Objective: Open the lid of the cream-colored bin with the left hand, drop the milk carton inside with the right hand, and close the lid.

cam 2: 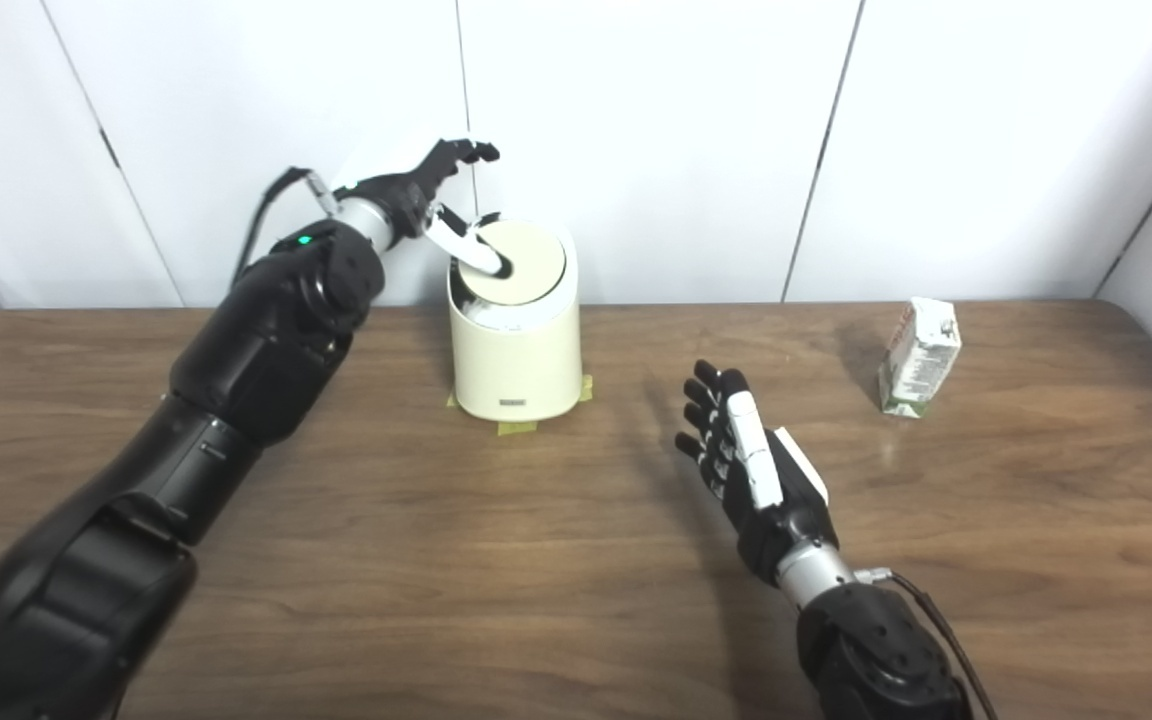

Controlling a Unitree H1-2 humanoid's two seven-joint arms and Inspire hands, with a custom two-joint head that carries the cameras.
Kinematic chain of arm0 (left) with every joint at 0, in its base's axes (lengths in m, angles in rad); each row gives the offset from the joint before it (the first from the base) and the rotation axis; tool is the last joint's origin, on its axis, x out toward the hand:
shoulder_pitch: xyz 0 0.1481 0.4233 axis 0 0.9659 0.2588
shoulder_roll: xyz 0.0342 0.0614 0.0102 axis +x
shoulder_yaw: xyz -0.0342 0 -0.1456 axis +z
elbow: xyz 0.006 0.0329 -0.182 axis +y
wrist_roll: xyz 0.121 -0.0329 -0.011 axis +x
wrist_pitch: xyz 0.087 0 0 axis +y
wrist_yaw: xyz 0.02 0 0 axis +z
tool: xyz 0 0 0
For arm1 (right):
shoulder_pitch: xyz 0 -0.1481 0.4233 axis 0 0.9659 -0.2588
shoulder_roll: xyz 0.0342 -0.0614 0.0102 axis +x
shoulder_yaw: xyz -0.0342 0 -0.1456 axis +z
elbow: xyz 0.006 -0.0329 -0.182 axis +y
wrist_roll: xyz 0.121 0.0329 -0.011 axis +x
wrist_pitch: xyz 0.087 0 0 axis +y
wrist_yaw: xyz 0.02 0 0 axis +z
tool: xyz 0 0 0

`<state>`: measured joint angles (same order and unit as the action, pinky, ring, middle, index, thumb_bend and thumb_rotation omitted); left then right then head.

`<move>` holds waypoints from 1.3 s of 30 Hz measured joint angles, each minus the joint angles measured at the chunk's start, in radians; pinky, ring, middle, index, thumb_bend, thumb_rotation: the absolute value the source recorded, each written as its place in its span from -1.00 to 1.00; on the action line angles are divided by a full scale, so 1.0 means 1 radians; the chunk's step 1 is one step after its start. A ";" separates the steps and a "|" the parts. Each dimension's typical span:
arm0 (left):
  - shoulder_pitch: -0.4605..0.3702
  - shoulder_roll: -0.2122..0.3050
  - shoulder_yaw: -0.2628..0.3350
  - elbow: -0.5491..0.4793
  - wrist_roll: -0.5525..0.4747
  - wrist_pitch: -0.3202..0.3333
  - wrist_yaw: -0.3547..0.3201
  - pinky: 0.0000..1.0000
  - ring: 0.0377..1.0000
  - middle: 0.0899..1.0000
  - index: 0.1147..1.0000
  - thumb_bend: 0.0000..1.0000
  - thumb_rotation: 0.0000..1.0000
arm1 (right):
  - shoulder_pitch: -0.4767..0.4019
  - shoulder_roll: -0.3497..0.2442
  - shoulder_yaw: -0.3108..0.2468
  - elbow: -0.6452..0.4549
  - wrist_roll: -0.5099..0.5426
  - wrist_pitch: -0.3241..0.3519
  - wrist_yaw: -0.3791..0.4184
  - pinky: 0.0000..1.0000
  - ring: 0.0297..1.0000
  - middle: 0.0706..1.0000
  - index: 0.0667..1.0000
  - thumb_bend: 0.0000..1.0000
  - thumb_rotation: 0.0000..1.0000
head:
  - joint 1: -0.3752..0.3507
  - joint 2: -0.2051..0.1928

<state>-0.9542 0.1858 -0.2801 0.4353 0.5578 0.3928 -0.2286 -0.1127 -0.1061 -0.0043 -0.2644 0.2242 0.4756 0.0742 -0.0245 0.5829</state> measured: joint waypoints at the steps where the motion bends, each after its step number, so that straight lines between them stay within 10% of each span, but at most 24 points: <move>1: 0.015 -0.008 0.042 -0.037 -0.039 0.018 -0.007 0.35 0.58 0.68 0.69 0.20 -0.41 | 0.000 0.000 0.000 0.000 0.000 0.000 -0.002 0.90 1.00 0.97 1.00 0.18 1.00 | 0.000 0.000; 6: 0.095 -0.042 0.160 -0.189 -0.144 0.024 0.034 0.75 0.83 0.83 0.79 -0.09 0.25 | -0.002 -0.001 -0.005 -0.005 0.004 0.000 -0.021 0.89 0.99 0.97 1.00 0.20 1.00 | 0.000 0.006; 11: 0.191 -0.082 0.221 -0.300 -0.208 0.029 0.087 0.65 0.77 0.80 0.78 -0.02 0.75 | -0.006 -0.021 0.006 -0.005 -0.008 0.001 -0.022 0.79 0.97 0.95 0.99 0.17 0.96 | -0.003 0.003; 14: 0.244 -0.105 0.244 -0.362 -0.233 0.047 0.112 0.64 0.77 0.80 0.78 0.07 0.81 | -0.007 -0.034 0.007 -0.006 -0.018 0.001 -0.029 0.72 0.92 0.92 0.96 0.13 0.76 | -0.005 0.005; 19: 0.323 -0.111 0.274 -0.459 -0.273 0.071 0.113 0.69 0.78 0.82 0.82 0.05 0.93 | -0.007 0.002 -0.033 -0.020 -0.022 -0.002 -0.065 0.56 0.75 0.79 0.76 0.16 -0.28 | -0.003 0.006; 22: 0.397 -0.112 0.295 -0.502 -0.289 0.074 0.115 0.70 0.78 0.82 0.83 0.05 0.99 | -0.007 0.032 -0.067 -0.020 -0.040 -0.019 -0.097 0.54 0.67 0.73 0.69 0.25 -0.51 | -0.015 0.008; 39: 0.678 -0.148 0.347 -0.617 -0.441 0.040 0.158 0.80 0.85 0.91 0.96 -0.13 1.00 | 0.015 -0.119 -0.203 -0.032 -0.234 -0.124 -0.162 0.42 0.52 0.55 0.54 0.65 -0.75 | -0.213 0.028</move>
<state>-0.2759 0.0374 0.0670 -0.1817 0.1164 0.4331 -0.0707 -0.0973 -0.2248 -0.2075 -0.2962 -0.0103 0.3519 -0.0882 -0.2376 0.6105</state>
